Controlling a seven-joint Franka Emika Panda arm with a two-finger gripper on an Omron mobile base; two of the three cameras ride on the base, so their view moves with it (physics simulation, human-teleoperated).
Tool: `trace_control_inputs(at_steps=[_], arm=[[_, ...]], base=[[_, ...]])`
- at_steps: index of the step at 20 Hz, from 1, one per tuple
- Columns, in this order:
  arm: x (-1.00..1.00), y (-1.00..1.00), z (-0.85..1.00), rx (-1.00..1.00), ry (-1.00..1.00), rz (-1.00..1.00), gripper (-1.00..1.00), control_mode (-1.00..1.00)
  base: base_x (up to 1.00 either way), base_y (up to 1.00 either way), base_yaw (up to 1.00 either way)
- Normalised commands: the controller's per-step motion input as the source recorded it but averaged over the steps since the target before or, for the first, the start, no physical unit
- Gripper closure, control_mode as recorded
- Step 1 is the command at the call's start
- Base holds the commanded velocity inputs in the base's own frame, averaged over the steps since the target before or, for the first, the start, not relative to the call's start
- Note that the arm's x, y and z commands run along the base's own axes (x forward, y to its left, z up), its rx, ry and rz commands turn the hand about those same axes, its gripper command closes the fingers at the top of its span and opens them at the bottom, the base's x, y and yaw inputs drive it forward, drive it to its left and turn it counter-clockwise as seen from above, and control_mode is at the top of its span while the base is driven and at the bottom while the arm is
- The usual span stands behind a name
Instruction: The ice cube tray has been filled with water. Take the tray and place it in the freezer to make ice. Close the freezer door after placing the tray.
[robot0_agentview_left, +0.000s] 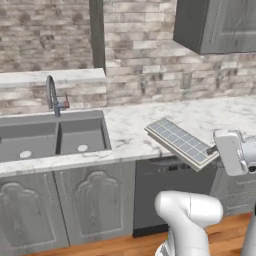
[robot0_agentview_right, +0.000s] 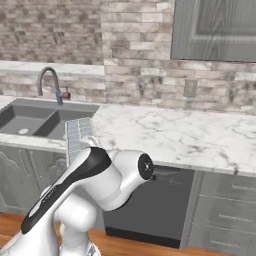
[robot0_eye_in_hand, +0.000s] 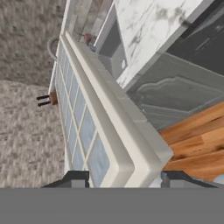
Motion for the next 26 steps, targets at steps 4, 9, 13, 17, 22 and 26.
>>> trace_control_inputs(at_steps=[4, 9, 13, 17, 22, 26], arm=[[0.00, 0.00, 0.00, 0.00, 0.00, 0.00, 1.00, 1.00], [0.00, 0.00, 0.00, 0.00, 0.00, 0.00, 1.00, 1.00], [0.00, 0.00, 0.00, 0.00, 0.00, 0.00, 1.00, 1.00], [0.00, 0.00, 0.00, 0.00, 0.00, 0.00, 1.00, 1.00], [0.00, 0.00, 0.00, 0.00, 0.00, 0.00, 1.00, 1.00], [0.00, 0.00, 0.00, 0.00, 0.00, 0.00, 1.00, 1.00]], base=[[-0.65, 0.00, 0.00], [-0.49, 0.00, -0.08], [-0.40, -0.01, -0.22], [-0.27, -0.02, -0.34], [-0.09, -0.01, -0.42], [-0.11, 0.00, -0.45]])
